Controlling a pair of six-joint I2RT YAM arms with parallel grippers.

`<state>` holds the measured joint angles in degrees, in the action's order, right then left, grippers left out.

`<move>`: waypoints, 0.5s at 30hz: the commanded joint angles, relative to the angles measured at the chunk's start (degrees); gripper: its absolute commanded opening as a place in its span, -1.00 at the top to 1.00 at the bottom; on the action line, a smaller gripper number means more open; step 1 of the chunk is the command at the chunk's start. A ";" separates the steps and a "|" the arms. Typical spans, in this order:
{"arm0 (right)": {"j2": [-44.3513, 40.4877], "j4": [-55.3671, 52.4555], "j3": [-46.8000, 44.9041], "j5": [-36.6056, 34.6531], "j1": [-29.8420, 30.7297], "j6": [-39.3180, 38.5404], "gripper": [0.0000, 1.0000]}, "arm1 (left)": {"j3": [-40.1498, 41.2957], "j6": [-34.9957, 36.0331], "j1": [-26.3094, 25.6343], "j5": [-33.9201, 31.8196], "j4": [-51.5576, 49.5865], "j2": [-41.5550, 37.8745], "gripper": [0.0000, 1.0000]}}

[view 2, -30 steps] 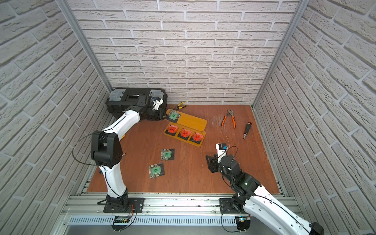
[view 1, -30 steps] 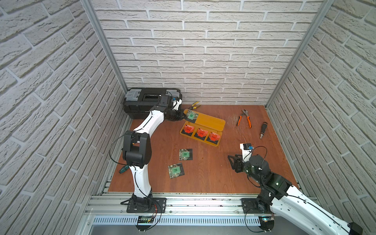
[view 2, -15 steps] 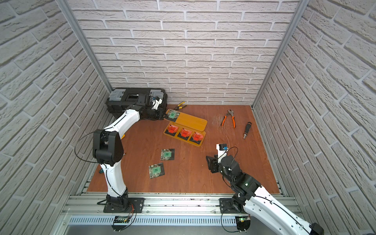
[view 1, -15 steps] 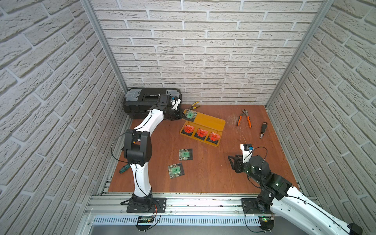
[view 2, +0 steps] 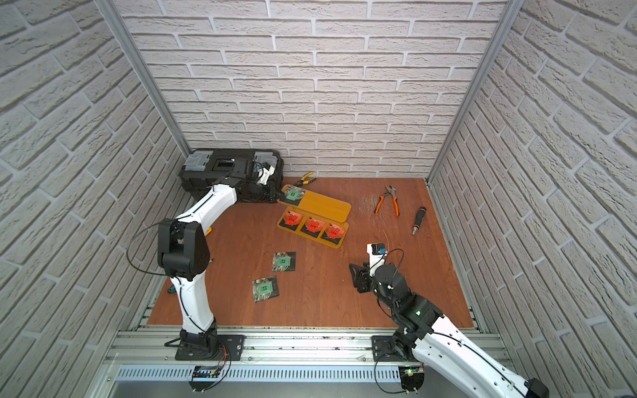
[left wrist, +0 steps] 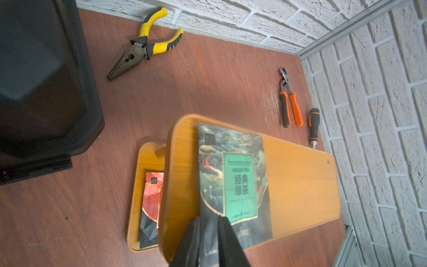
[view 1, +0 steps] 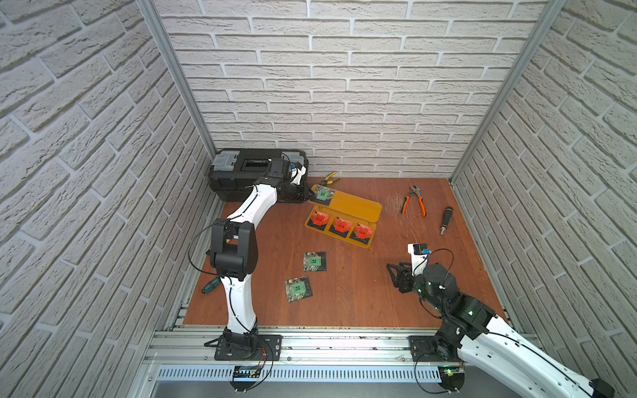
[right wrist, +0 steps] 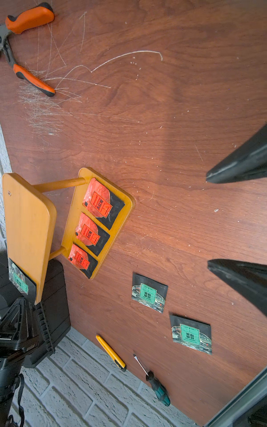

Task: Place the tea bags on the shelf by color
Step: Place the tea bag on the shelf.

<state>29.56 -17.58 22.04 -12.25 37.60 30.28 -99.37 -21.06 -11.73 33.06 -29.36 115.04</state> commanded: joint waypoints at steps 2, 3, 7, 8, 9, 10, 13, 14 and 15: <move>-0.38 1.34 -0.83 -0.93 -0.20 0.65 -0.14 | -1.99 0.70 0.77 -0.27 -0.34 0.52 0.47; -0.38 1.40 -0.81 -0.89 -0.22 0.65 -0.14 | -1.97 0.73 0.82 -0.48 -0.43 0.37 0.44; -0.34 1.64 -0.89 -0.93 -0.18 0.65 -0.14 | -1.90 0.63 1.05 -1.60 -0.52 -0.21 0.27; -0.21 1.77 -0.87 -0.80 -0.24 0.65 -0.14 | -1.81 0.57 1.09 -1.85 -0.44 -0.45 0.23; -0.06 2.09 -0.95 -0.85 -0.20 0.63 -0.14 | -1.64 0.46 1.18 -2.24 -0.30 -0.78 0.18; 0.10 2.40 -1.06 -0.76 -0.25 0.56 -0.14 | -1.27 0.32 1.18 -2.61 -0.05 -1.37 0.13; 1.10 3.17 -1.08 0.23 -0.25 0.43 -0.16 | 1.50 -0.63 1.28 -3.75 2.18 -4.03 -0.09; 1.56 3.47 -0.97 0.76 -0.25 0.31 -0.16 | 2.82 -1.04 1.27 -4.10 3.17 -5.18 -0.17; 2.16 3.85 -0.93 1.33 -0.20 0.15 -0.16 | 4.58 -1.57 1.27 -4.53 4.35 -6.68 -0.24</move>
<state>30.83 -16.99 21.85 -11.90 37.60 30.65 -97.78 -21.63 -11.20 30.87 -27.94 112.64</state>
